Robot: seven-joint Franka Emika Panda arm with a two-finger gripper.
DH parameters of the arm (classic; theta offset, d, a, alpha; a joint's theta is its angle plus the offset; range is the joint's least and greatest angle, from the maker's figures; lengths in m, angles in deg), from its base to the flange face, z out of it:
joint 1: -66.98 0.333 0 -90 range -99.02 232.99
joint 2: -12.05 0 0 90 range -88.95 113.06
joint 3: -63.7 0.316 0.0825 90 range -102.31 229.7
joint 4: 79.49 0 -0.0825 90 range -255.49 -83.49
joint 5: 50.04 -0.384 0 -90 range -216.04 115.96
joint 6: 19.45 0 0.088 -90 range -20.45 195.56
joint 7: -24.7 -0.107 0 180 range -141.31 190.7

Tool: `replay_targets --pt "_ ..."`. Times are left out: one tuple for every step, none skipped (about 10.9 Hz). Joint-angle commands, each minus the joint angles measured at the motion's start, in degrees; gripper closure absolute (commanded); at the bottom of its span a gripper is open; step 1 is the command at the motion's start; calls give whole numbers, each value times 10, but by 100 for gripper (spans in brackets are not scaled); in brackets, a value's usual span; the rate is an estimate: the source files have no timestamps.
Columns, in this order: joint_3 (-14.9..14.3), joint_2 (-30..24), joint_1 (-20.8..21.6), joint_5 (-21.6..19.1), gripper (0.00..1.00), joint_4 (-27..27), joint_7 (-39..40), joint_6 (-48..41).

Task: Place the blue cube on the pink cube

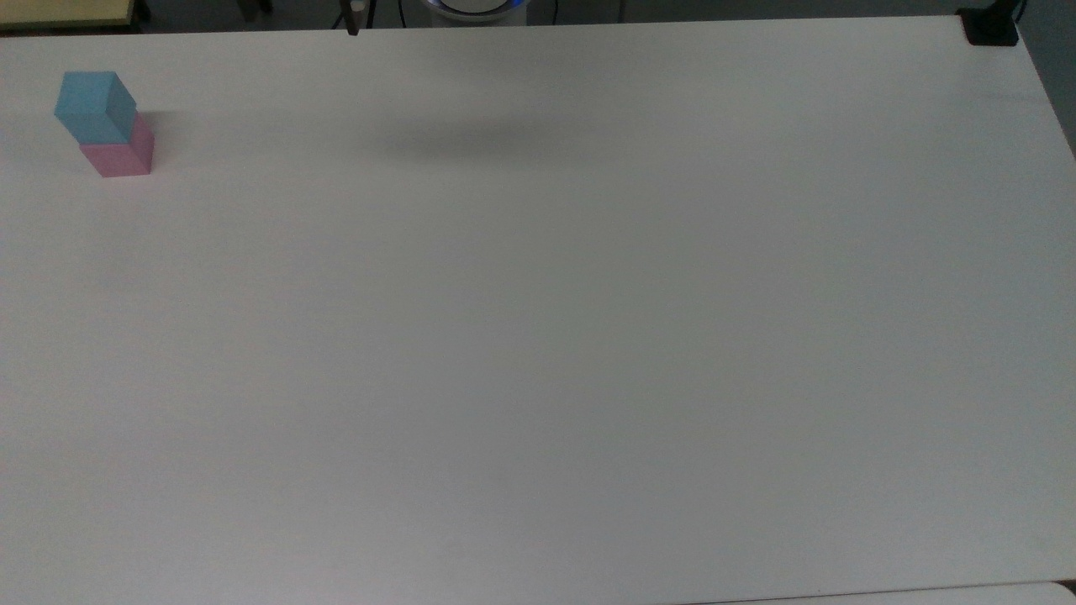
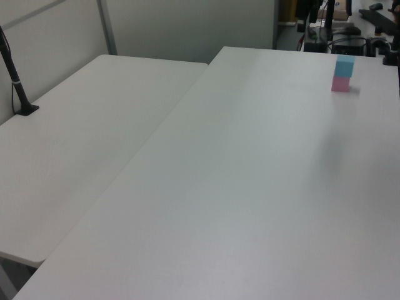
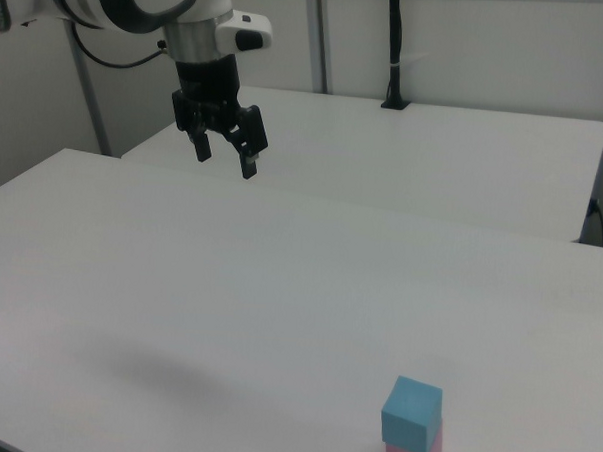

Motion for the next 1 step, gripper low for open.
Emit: replay_targets --pt "-9 -10 13 10 0 -10 4 1"
